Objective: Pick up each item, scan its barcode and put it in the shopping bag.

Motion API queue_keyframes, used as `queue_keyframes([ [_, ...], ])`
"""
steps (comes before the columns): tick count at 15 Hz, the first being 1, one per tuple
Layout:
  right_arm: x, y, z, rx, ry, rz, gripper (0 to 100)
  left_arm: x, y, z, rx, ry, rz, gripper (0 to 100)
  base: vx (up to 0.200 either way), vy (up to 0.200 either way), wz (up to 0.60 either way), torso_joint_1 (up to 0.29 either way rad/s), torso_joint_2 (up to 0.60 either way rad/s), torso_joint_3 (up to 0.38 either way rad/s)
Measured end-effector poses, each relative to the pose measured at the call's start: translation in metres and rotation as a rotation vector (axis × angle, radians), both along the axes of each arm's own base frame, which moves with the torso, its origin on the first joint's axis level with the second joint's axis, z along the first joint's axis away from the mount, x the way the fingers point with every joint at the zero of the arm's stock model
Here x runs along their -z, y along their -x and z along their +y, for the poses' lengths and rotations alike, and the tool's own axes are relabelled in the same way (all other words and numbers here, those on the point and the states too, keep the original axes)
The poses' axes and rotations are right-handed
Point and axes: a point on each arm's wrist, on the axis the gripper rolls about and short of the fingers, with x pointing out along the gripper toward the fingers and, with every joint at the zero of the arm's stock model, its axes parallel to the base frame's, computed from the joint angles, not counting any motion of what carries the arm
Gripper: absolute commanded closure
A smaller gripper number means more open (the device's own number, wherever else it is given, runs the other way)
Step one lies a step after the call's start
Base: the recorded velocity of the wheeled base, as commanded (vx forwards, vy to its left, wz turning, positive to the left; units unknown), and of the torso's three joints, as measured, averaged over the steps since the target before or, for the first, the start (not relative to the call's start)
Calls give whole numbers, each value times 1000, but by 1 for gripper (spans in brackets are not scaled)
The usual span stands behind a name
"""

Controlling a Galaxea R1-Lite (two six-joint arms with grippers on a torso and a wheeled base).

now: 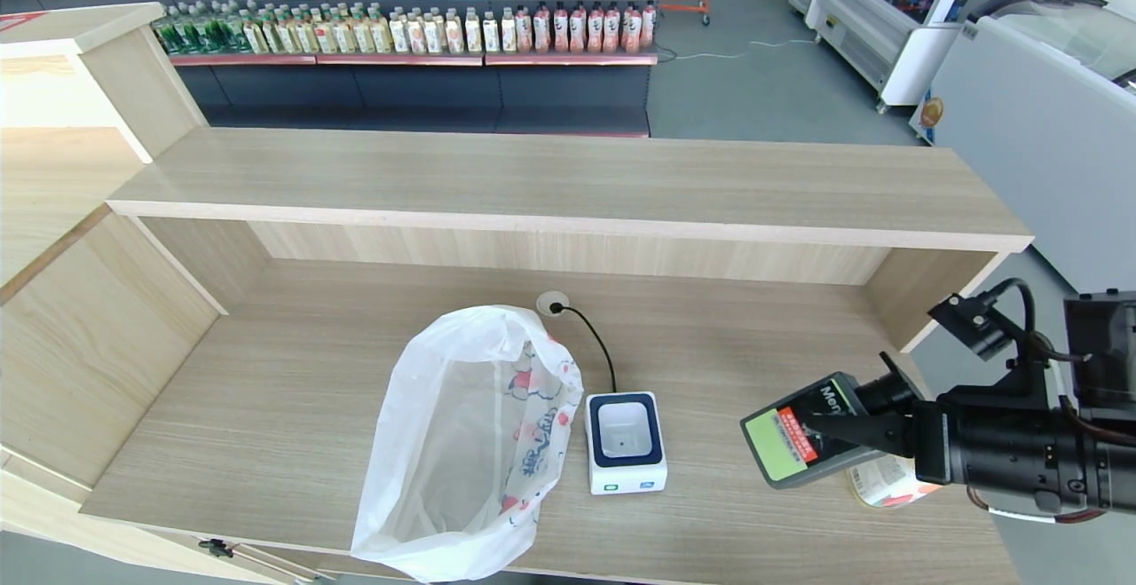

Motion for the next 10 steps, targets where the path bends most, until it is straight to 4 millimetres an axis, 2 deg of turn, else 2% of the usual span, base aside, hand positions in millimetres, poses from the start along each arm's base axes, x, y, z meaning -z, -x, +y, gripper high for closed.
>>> queue_keyframes([
  [5,9,-13,9,-19,8,0,100,0,0,0,0,1,0,0,0,200,0,1,1,3],
  [10,21,-34,23,86,79,-62,100,0,0,0,1,1,0,0,0,0,0,0,0,0],
])
